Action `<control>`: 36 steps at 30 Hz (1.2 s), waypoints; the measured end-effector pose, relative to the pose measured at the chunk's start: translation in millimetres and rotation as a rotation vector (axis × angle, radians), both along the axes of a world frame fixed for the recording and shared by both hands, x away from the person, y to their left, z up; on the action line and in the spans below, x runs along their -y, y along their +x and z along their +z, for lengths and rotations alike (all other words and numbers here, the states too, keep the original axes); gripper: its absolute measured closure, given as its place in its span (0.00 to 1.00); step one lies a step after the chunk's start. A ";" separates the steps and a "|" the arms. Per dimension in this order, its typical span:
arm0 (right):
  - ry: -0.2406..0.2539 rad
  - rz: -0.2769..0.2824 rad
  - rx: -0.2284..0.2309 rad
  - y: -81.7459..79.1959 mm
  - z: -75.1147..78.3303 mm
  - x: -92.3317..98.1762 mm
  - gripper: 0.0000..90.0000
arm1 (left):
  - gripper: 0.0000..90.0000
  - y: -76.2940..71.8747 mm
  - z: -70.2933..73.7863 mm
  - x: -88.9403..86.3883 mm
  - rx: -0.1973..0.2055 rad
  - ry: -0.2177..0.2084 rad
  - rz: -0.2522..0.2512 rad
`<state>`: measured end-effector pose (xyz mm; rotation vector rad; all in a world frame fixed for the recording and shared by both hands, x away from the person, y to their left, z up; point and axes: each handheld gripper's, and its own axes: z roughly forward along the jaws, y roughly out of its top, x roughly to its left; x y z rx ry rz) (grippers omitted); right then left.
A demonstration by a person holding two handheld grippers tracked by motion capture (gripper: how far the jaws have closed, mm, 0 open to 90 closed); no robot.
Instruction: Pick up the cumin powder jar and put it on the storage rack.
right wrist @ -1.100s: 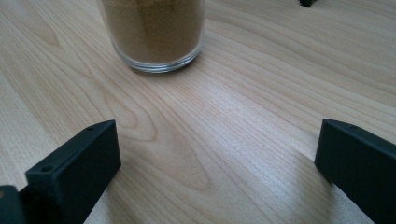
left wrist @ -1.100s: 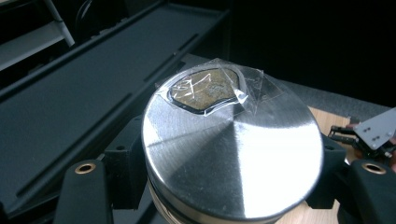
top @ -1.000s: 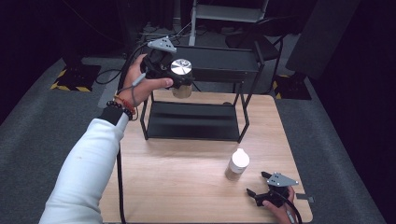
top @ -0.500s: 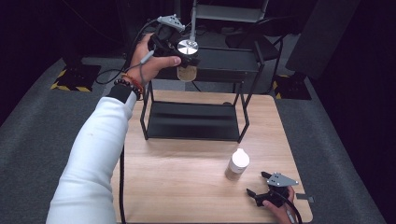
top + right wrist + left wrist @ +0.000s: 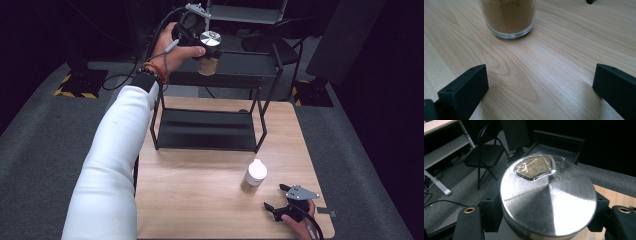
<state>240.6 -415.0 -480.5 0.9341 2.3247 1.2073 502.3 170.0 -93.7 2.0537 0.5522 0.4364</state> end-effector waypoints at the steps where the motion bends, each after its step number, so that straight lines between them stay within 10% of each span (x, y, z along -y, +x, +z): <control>1: 0.000 0.000 0.000 -0.1 0.0 -0.1 0.00 | 0.34 3.6 0.8 1.6 -0.004 0.002 -0.005; 36: -0.001 0.012 -0.001 -0.2 0.2 0.5 0.00 | 0.33 62.7 -22.6 10.1 -0.065 -0.038 0.024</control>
